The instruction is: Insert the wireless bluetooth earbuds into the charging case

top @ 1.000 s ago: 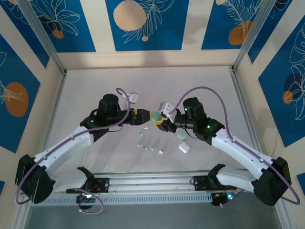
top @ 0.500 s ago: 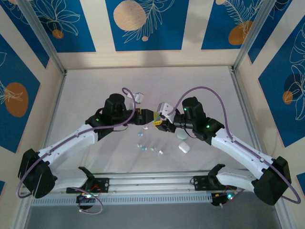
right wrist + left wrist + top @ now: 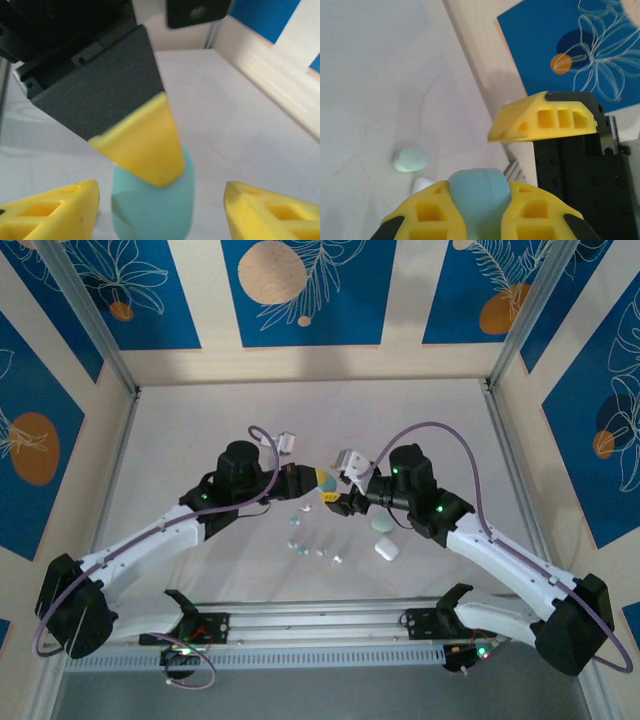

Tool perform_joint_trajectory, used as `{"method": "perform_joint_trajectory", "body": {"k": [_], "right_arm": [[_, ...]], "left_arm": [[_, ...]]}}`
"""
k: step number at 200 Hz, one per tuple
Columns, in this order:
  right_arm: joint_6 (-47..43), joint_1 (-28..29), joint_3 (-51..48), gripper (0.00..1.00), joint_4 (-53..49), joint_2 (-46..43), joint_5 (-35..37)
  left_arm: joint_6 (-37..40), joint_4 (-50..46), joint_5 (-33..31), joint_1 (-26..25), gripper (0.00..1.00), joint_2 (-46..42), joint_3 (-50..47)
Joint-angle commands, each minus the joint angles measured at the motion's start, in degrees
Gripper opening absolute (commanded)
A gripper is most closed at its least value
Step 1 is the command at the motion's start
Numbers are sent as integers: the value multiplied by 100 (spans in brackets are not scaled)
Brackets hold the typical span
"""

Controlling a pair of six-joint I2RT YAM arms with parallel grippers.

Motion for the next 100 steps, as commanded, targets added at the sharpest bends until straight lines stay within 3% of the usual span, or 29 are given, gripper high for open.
{"method": "perform_joint_trajectory", "body": {"k": [1,34,100], "right_arm": [[-488,-173,-335,68,772,-167,-343],[-190,-504,-65,66,569,24,-962],[-9,-718,-24,66,935,198,-1908]], "left_arm": [[-993,958,-107,0,0,-188,-242],[-1522,1493,-20,-3,0,-215,-327],[-1734,1685,48,-1,0,-258,-217]]}}
